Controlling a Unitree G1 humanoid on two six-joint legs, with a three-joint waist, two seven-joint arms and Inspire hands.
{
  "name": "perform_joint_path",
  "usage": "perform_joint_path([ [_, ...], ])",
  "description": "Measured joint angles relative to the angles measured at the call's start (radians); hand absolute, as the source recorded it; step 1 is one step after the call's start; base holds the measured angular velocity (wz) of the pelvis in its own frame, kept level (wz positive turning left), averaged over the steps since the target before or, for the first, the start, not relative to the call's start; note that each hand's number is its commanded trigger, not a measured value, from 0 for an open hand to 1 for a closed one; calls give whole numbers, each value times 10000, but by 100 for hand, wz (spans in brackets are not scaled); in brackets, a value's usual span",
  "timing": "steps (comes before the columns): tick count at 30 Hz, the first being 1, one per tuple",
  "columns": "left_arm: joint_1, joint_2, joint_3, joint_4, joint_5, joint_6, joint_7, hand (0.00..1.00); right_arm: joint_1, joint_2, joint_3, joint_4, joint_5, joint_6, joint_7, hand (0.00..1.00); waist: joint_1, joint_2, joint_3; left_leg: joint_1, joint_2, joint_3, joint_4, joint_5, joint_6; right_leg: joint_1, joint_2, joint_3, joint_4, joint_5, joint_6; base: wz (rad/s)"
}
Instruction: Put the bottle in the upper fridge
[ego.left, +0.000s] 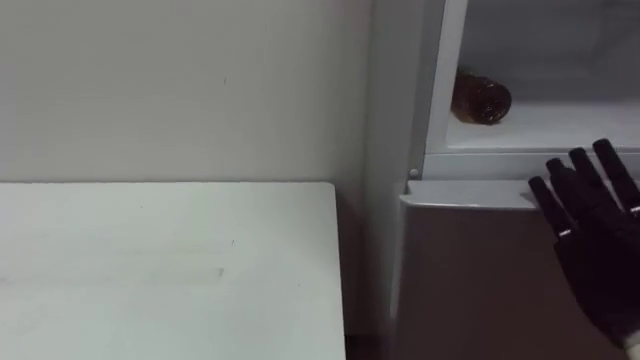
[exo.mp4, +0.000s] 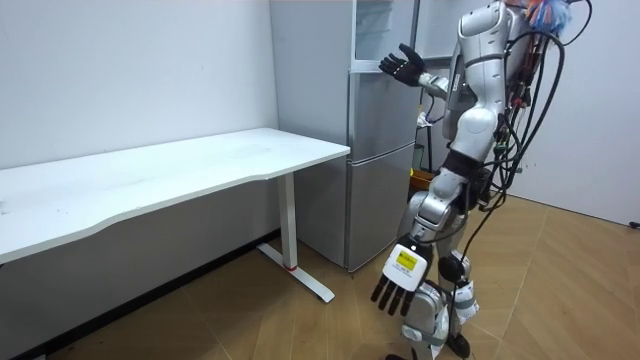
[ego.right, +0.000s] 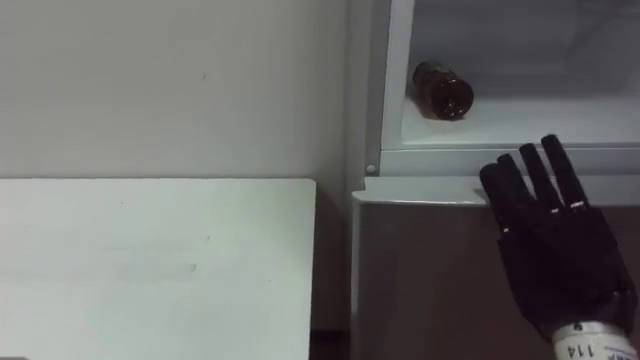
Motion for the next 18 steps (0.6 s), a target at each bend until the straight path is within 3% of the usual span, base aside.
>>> perform_joint_path([
  [5, -119, -34, -6, 479, -15, -253, 15, 0, 506, 147, 73, 34, 424, -329, 1039, 0, 129, 75, -27, -43, 84, 103, 209, -108, -27, -1, 39, 28, -14, 1, -5, -5],
  [9, -398, -59, -414, 846, -12, -269, 17, 0, 1157, 421, 451, 590, 562, -286, 1876, 0, 101, 176, 16, -84, 86, 106, 305, -200, -9, -33, 25, 35, -4, -12, 4, 0],
  [13, -433, -80, -434, 838, -20, -271, 22, 0, 1806, 981, 649, 1698, 562, -161, 2391, 0, 60, 180, -16, -166, 88, 152, 380, -251, 11, -150, 22, 132, 73, -23, 23, -5],
  [18, -479, -78, -428, 834, -13, -290, -33, 0, 2285, 1037, 652, 2892, 645, -70, 2437, 0, 21, 200, -30, -206, 80, 186, 391, -278, 24, -230, 19, 212, 125, -27, 36, -5],
])
